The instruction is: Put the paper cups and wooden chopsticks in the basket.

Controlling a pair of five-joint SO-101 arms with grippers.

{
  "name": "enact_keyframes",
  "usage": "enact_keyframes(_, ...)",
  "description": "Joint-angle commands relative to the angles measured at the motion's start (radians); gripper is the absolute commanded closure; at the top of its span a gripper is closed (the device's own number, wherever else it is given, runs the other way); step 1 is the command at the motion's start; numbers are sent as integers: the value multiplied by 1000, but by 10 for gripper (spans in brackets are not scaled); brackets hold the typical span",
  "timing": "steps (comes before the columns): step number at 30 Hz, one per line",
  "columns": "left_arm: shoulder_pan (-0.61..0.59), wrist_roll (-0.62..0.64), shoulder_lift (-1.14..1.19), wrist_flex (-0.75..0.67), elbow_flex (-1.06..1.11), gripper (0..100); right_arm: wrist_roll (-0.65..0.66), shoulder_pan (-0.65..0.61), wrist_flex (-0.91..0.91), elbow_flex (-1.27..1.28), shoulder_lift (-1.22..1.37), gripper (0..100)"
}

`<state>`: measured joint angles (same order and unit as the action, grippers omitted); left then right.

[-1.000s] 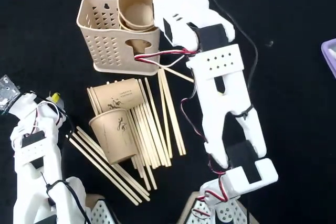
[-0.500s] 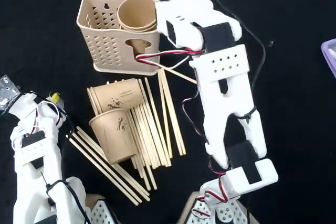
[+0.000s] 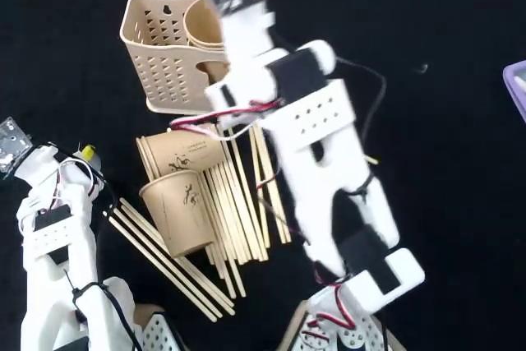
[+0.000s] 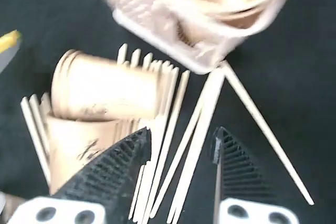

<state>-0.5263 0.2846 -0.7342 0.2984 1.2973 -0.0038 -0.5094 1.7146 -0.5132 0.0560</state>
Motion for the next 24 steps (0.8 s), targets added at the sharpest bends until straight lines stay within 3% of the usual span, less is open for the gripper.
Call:
enact_keyframes(1,5,-2,-15,-14,-24,787,23,-104,-12,68,-38,805)
enact_keyframes(8,4,2,-15,-12,-25,787,285,-210,-416,664,-282,805)
enact_keyframes(13,-56,32,-15,-11,-35,787,359,-213,-749,1006,-414,808)
enact_keyframes(16,-105,117,-15,-14,-35,787,338,-215,-930,1102,-397,808)
enact_keyframes(20,-114,121,-15,-12,-35,787,175,-215,-1174,1179,-346,808)
enact_keyframes(24,-114,121,-15,-12,-35,787,63,-216,-1269,1198,-303,808)
